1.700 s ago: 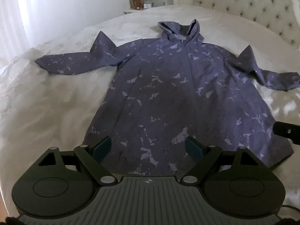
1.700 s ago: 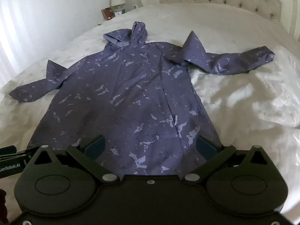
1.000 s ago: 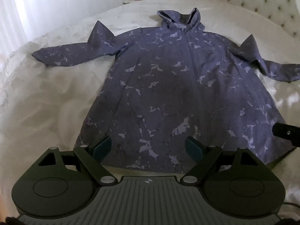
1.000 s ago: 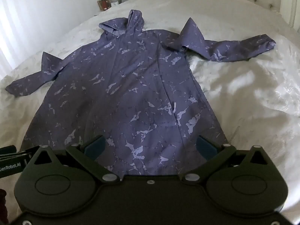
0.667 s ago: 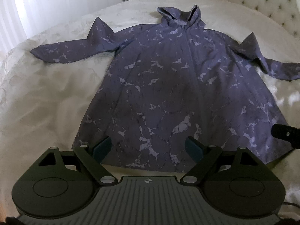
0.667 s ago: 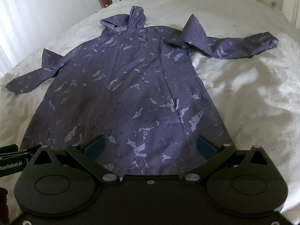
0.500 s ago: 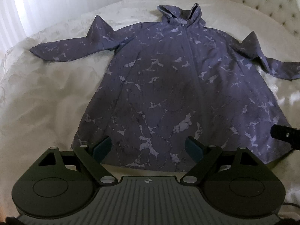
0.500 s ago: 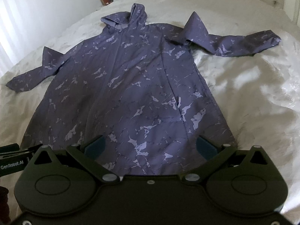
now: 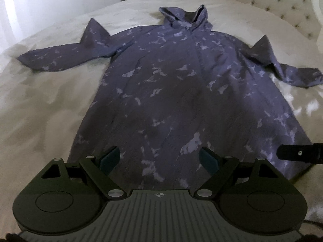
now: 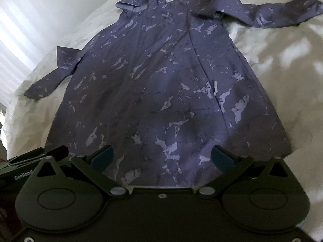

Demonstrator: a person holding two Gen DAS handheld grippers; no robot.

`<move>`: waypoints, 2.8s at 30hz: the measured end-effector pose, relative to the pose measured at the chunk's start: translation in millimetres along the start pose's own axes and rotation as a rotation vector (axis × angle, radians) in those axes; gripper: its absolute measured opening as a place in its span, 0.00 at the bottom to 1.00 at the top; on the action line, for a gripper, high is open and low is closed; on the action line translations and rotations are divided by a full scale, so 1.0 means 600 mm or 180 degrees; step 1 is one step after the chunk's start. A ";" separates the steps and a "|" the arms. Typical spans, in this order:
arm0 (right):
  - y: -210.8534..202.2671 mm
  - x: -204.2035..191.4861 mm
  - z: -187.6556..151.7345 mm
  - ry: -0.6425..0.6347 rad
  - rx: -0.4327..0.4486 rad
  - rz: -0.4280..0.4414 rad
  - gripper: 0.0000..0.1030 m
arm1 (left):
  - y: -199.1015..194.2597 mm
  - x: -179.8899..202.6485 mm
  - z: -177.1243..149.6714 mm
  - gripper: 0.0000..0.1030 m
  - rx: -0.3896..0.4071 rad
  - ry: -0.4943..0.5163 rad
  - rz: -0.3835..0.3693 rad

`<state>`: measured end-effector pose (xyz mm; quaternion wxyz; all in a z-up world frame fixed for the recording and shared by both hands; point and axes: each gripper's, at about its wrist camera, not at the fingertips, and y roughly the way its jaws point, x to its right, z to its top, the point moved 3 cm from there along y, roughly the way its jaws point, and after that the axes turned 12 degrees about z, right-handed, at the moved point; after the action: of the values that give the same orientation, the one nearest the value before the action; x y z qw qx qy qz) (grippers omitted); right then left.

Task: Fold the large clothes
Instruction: 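Move both grippers over the navy jacket toward its sleeves, then grasp the sleeve cuff of the navy jacket with the right gripper, then fold the held sleeve across the jacket body and release with the right gripper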

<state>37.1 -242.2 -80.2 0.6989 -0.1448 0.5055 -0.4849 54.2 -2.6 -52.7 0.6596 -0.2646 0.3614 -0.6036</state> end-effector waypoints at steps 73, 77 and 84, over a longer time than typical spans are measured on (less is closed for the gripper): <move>-0.036 -0.074 0.583 -0.0708 0.1170 -0.0195 0.16 | 0.298 -0.098 0.235 0.98 0.0426 -0.0009 -0.0119; 0.075 -0.169 0.570 -0.0896 0.1010 0.0291 0.16 | 0.296 -0.132 0.237 0.98 0.0420 -0.0229 -0.0157; 0.241 -0.258 0.523 -0.1100 0.0663 0.0817 0.16 | 0.291 -0.173 0.238 0.98 0.0448 -0.0470 -0.0203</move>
<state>376.9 -134.2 47.8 0.8421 -0.0873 0.3399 -0.4096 272.8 110.1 -88.1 0.6818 -0.2728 0.2598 -0.6270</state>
